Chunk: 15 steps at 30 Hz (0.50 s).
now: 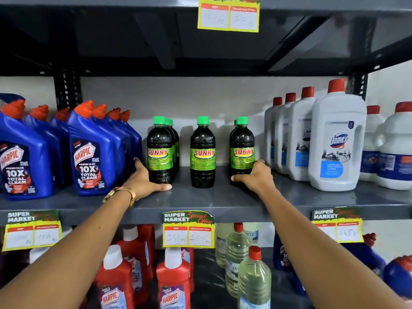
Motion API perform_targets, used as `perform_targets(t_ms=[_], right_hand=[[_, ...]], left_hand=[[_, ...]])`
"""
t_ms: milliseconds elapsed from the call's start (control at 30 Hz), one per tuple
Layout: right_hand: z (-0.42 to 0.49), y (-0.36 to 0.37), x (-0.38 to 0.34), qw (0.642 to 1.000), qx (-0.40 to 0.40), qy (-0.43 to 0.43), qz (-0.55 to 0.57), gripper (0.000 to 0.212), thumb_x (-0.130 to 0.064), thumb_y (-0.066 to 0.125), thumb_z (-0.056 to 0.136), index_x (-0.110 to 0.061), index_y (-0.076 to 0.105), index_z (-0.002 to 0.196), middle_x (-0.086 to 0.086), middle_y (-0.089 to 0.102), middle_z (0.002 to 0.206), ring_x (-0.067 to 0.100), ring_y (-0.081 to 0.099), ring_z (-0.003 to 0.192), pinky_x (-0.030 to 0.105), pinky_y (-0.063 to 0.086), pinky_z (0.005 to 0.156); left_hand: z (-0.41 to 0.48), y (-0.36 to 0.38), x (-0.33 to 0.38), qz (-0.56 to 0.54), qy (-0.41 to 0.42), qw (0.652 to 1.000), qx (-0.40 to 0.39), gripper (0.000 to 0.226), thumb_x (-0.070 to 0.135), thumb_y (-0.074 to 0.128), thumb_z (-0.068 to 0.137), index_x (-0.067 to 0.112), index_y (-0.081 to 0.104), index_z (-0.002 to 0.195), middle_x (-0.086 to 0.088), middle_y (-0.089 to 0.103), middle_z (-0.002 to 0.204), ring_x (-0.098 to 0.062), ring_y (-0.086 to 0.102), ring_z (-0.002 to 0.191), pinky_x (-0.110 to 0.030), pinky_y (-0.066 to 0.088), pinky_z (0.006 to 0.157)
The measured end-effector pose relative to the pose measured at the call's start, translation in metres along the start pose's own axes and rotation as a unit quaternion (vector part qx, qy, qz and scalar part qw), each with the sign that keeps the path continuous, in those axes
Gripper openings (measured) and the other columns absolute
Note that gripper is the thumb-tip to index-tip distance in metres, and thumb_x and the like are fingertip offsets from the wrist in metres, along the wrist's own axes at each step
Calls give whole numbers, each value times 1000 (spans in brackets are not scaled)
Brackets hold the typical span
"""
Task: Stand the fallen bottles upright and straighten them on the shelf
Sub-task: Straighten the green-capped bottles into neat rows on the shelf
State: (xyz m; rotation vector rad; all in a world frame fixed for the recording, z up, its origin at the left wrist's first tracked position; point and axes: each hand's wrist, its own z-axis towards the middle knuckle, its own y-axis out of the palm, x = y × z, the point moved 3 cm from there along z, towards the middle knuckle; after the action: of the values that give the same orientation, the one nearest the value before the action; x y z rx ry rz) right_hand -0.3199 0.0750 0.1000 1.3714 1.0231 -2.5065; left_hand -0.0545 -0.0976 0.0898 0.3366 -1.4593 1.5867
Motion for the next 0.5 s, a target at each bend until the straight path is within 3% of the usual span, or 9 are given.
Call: perform_targets(t_ms=[300,500], right_hand=[[1,-5,4,1000,3,-19,-25,68,-26,82,72,2,49,124,21,60,123,37,60,113,40,51,94],[3,-7,6,999,-18,-29,-32,71,-29,82,73,2,48,127,21,60,125,37,59,115,42,50,97]], left_hand=[[-13,2,7,51,-13,999,4,132,45,75,76,11,-35,142,-21,19,157,-34,29,141,-42,24,117],[-27,6,16,83,-2,996,40,128,46,71,80,9,-35,142,-25,29,152,-38,39,135,-42,30,113]])
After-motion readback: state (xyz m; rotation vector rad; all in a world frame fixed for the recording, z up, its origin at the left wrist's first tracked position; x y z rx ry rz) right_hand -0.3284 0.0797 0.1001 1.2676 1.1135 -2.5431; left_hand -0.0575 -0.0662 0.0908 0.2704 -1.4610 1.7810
